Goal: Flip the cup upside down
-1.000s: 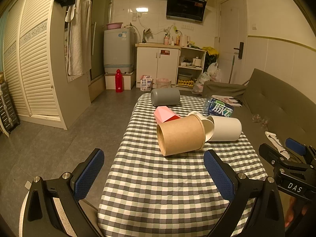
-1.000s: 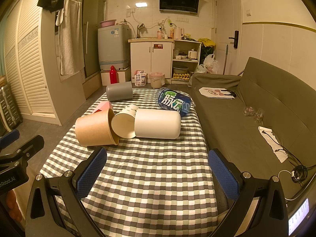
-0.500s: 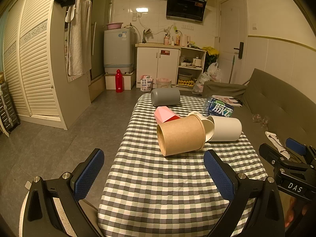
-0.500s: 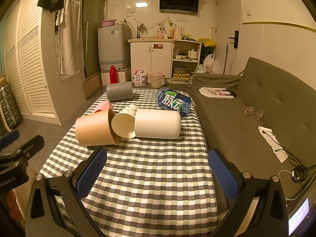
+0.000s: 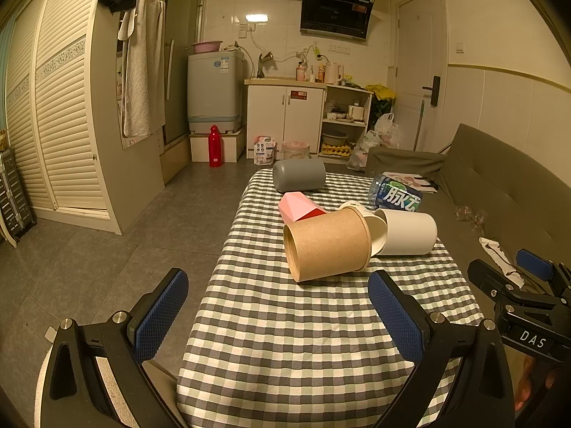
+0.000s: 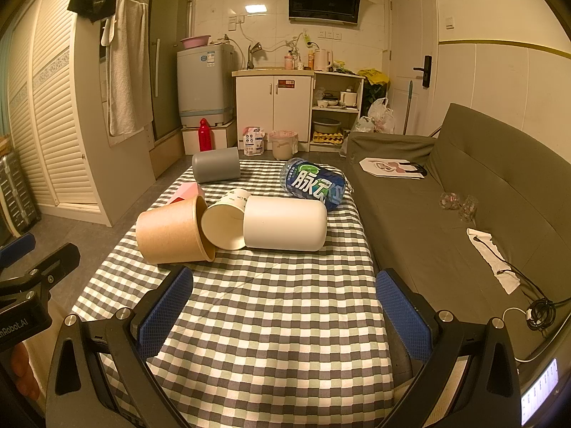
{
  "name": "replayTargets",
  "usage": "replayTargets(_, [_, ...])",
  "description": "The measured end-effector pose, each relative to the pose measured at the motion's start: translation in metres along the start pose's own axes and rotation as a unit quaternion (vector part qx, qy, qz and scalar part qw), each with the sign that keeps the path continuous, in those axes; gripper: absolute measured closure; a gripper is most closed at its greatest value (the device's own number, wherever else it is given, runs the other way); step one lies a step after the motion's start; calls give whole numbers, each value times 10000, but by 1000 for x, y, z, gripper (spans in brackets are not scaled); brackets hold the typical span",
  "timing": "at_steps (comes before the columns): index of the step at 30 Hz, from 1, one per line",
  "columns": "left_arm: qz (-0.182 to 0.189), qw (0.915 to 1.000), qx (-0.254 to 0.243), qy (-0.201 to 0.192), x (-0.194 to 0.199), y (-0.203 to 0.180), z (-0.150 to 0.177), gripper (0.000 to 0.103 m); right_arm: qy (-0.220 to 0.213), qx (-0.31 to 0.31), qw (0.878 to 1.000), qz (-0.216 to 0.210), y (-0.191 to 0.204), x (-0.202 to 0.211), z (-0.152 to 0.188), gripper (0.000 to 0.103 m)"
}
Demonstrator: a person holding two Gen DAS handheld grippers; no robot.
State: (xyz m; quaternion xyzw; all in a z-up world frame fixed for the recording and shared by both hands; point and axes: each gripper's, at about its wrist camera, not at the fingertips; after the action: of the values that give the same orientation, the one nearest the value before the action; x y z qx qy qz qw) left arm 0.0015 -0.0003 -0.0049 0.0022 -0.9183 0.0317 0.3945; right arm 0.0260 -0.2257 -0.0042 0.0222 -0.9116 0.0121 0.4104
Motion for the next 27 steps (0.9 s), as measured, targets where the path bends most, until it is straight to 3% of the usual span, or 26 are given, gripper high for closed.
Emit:
replayTargets(20, [-24,10000,-15,40,-1,-1,1,0,35,25,10000,-10,0,1,0,0])
replayTargets(27, [-195,9992,44,332,-12,0,-5,0,466,87,9988,-139,1,-5,-6,0])
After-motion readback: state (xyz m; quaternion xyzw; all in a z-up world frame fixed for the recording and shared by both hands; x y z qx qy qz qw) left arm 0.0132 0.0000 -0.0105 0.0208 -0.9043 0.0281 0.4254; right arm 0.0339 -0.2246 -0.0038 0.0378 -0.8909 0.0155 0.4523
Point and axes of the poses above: each gripper's, at about its wrist camera, not at the fingertips, and x roughly against the way its jaws point, y to its left, z to its underside, and after that the axes turned 15 degrees about y, right-handed
